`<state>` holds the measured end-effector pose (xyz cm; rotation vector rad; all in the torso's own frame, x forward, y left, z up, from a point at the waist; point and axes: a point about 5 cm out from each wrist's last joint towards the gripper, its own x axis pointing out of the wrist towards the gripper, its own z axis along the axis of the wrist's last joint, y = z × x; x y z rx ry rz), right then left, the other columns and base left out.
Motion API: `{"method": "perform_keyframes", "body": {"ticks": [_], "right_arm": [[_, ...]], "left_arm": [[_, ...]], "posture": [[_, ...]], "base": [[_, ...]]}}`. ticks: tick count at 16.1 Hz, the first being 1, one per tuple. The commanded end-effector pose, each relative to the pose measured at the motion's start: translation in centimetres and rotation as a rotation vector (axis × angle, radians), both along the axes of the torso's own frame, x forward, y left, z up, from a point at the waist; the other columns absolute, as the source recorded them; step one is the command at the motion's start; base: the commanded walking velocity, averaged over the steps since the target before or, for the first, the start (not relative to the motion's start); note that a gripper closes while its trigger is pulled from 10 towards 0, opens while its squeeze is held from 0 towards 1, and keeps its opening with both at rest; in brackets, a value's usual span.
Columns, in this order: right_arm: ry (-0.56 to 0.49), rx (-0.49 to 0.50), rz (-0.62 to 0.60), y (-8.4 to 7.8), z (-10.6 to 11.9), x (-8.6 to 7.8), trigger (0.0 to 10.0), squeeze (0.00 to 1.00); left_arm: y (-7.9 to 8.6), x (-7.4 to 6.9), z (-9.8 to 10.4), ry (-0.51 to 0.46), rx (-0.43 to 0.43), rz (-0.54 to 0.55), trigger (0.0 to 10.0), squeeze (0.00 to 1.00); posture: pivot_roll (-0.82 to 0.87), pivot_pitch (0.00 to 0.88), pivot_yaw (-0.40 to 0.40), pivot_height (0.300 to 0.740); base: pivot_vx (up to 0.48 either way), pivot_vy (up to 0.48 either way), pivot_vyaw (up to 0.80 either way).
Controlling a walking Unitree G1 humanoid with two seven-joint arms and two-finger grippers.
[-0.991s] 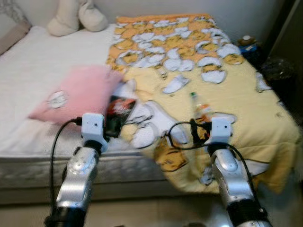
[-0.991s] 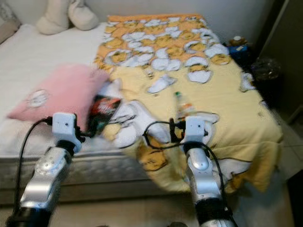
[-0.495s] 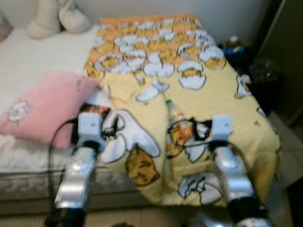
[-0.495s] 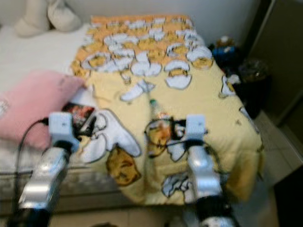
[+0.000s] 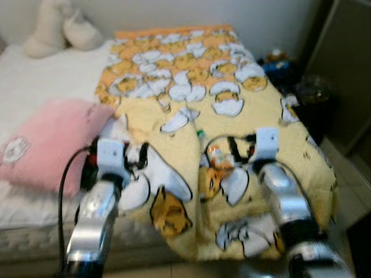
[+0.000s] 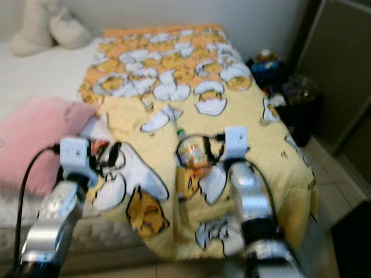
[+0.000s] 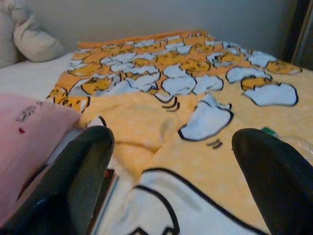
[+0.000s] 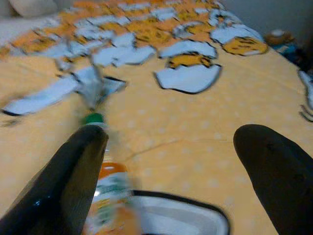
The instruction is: Clean up the room
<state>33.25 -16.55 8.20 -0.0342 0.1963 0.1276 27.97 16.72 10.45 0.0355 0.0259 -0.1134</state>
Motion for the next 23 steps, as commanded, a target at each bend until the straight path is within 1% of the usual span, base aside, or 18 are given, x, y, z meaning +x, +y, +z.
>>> {"method": "perform_keyframes", "body": {"ticks": [1,2,4,6,7,10,12,14,15,16,17,19,20,21,23], "right_arm": [[0.03,-0.02,0.038,0.6,-0.1,0.5,10.0,0.0],[0.053,-0.04,0.059,0.8,-0.4,0.8,10.0,0.0],[0.078,-0.032,0.079,1.2,-0.6,1.1,10.0,0.0],[0.107,-0.027,0.15,2.7,-0.5,1.9,10.0,0.0],[0.112,-0.031,0.164,3.1,-0.4,2.2,10.0,0.0],[0.113,-0.083,0.15,3.7,-0.2,2.9,10.0,0.0],[0.092,-0.123,0.139,3.9,0.2,3.2,10.0,0.0],[0.064,-0.142,0.113,4.3,0.7,3.6,10.0,0.0],[0.061,-0.148,0.084,4.1,0.8,3.6,10.0,0.0],[0.054,-0.158,0.032,3.5,0.8,3.7,10.0,0.0],[0.059,-0.174,-0.043,2.3,0.8,3.8,10.0,0.0],[0.069,-0.192,-0.083,1.6,0.7,3.8,10.0,0.0],[0.077,-0.203,-0.113,1.0,0.5,3.7,10.0,0.0],[0.08,-0.206,-0.132,0.6,0.5,3.7,10.0,0.0],[0.124,-0.167,-0.158,0.2,-0.1,3.4,10.0,0.0]], "left_arm": [[0.8,-0.5,0.0,0.013,0.01,0.009,10.0,0.0],[1.0,-0.8,0.2,0.009,0.018,0.006,10.0,0.0],[1.5,-1.4,0.7,0.005,0.036,0.005,10.0,0.0],[2.4,-2.4,1.4,0.006,0.072,0.011,10.0,0.0],[2.8,-2.9,1.6,0.008,0.085,0.016,10.0,0.0],[3.8,-4.0,2.3,0.012,0.112,0.038,10.0,0.0],[4.2,-4.6,2.6,0.015,0.124,0.051,10.0,0.0],[4.5,-5.2,2.6,0.024,0.13,0.065,10.0,0.0],[4.4,-5.4,2.6,0.027,0.129,0.067,10.0,0.0],[4.2,-5.6,2.6,0.034,0.124,0.064,10.0,0.0],[3.1,-5.9,1.9,0.083,0.085,-0.016,10.0,0.0],[1.7,-6.4,1.2,0.131,0.068,-0.109,10.0,0.0],[0.0,-6.8,0.3,0.185,0.104,-0.239,10.0,0.0],[-0.7,-6.9,0.1,0.199,0.127,-0.303,10.0,0.0],[-1.1,-6.7,0.4,0.197,0.131,-0.339,10.0,0.0]], "posture": [[-0.01,0.0,0.082,0.71],[0.01,0.0,0.084,0.71],[0.04,0.0,0.085,0.71],[0.11,0.0,0.088,0.71],[0.13,0.0,0.088,0.71],[0.19,0.007,0.079,0.71],[0.22,0.009,0.069,0.71],[0.23,0.007,0.058,0.71],[0.24,0.007,0.054,0.71],[0.24,0.01,0.049,0.71],[0.24,0.017,0.047,0.71],[0.23,0.029,0.045,0.71],[0.22,0.039,0.041,0.71],[0.22,0.043,0.041,0.71],[0.22,0.055,0.042,0.71]], "base": [[0.0,0.0,0.0],[0.0,0.0,0.0],[0.0,0.0,0.0],[0.0,0.0,0.0],[0.0,0.0,0.0],[0.0,0.0,0.0],[0.0,0.0,0.0],[0.0,0.0,0.0],[0.0,0.0,0.0],[0.0,0.0,0.0],[0.0,0.0,0.0],[0.0,0.0,0.0],[0.0,0.0,0.0],[0.0,0.0,0.0],[0.0,0.0,0.0]]}}
